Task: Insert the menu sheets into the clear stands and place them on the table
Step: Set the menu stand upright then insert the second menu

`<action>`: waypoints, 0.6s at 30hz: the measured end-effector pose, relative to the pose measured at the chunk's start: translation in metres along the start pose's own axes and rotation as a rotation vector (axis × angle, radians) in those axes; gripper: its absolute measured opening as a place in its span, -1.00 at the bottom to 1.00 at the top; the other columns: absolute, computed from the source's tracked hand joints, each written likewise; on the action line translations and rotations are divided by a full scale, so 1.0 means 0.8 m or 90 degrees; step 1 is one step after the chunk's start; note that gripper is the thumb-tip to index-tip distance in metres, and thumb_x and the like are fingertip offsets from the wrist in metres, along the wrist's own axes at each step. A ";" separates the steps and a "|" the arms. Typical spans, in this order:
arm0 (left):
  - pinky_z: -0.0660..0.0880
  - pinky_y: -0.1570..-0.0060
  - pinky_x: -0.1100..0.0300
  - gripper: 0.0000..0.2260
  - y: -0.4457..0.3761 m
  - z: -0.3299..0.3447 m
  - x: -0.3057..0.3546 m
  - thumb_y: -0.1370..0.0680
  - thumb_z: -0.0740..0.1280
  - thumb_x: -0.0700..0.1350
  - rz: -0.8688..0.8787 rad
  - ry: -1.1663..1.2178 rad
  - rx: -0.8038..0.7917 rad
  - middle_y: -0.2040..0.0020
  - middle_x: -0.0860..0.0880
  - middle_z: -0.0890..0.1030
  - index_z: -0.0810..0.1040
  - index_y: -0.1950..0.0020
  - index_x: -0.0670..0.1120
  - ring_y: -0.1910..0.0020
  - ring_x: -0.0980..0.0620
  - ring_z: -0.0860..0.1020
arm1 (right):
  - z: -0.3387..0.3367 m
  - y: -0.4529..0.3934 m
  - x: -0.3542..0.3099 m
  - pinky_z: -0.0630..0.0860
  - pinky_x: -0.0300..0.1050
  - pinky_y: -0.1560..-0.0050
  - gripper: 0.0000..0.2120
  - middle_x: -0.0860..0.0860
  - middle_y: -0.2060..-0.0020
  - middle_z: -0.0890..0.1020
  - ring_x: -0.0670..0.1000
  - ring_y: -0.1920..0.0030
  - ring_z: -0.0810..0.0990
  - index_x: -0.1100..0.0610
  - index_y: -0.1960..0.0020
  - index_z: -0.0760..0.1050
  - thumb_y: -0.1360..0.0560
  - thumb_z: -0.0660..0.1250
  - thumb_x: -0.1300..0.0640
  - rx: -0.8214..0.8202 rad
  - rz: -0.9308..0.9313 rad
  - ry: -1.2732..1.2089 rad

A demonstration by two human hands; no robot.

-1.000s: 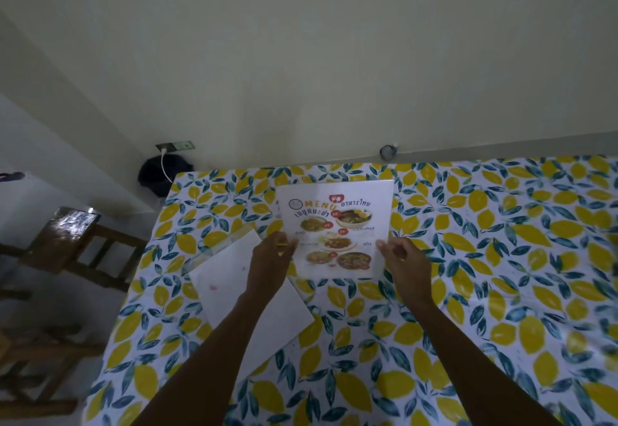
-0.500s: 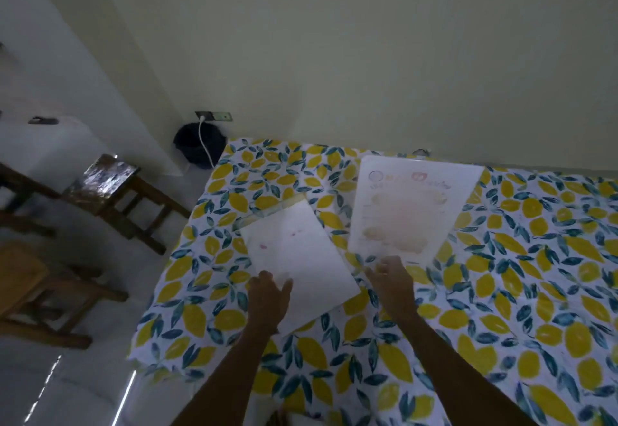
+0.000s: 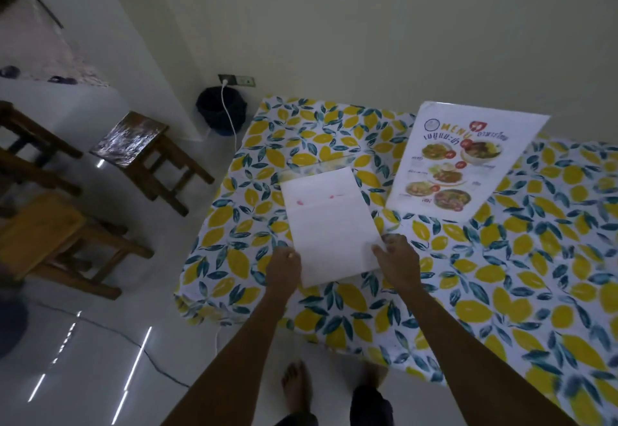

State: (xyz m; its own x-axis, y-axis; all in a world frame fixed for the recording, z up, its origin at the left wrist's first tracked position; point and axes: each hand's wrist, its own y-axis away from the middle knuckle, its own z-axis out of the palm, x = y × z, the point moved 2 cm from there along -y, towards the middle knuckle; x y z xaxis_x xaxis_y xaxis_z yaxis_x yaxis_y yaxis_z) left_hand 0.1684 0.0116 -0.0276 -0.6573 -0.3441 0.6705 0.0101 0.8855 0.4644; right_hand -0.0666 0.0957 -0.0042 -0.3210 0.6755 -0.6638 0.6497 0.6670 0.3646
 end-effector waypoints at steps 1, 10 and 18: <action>0.57 0.16 -0.10 -0.79 0.001 -0.009 -0.001 -0.55 0.21 -0.14 0.031 -0.011 0.012 0.21 -0.20 0.62 0.52 0.18 -0.24 0.25 -0.14 0.59 | -0.003 0.012 -0.004 0.41 -0.06 0.06 -0.68 0.05 0.09 0.57 0.11 0.02 0.54 0.19 -0.12 0.48 -0.50 0.40 0.01 0.013 0.006 -0.011; 0.33 0.20 0.08 -0.84 0.031 -0.115 0.042 -0.55 0.25 -0.20 0.347 0.084 0.041 0.30 0.06 0.46 0.48 0.23 -0.08 0.30 0.19 0.47 | -0.048 0.112 -0.063 0.50 -0.08 0.03 -0.78 0.01 0.10 0.65 0.02 0.07 0.61 0.09 -0.03 0.57 -0.49 0.44 -0.03 0.152 -0.079 -0.198; 0.50 0.09 0.24 -0.74 0.034 -0.165 0.103 -0.50 0.48 -0.13 0.331 0.079 0.118 0.04 0.01 0.63 0.63 -0.16 -0.15 0.06 0.04 0.59 | -0.077 0.133 -0.114 0.53 -0.12 -0.02 -0.68 -0.09 0.11 0.61 -0.10 0.05 0.60 0.02 -0.16 0.55 -0.47 0.47 -0.07 0.160 -0.178 -0.238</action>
State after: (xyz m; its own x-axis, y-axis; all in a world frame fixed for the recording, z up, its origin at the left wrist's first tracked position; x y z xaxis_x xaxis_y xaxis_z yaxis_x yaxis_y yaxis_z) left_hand 0.2141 -0.0337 0.1169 -0.5072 0.1285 0.8522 0.1690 0.9844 -0.0479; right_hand -0.0103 0.1243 0.1353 -0.2684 0.2938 -0.9174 0.7346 0.6785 0.0024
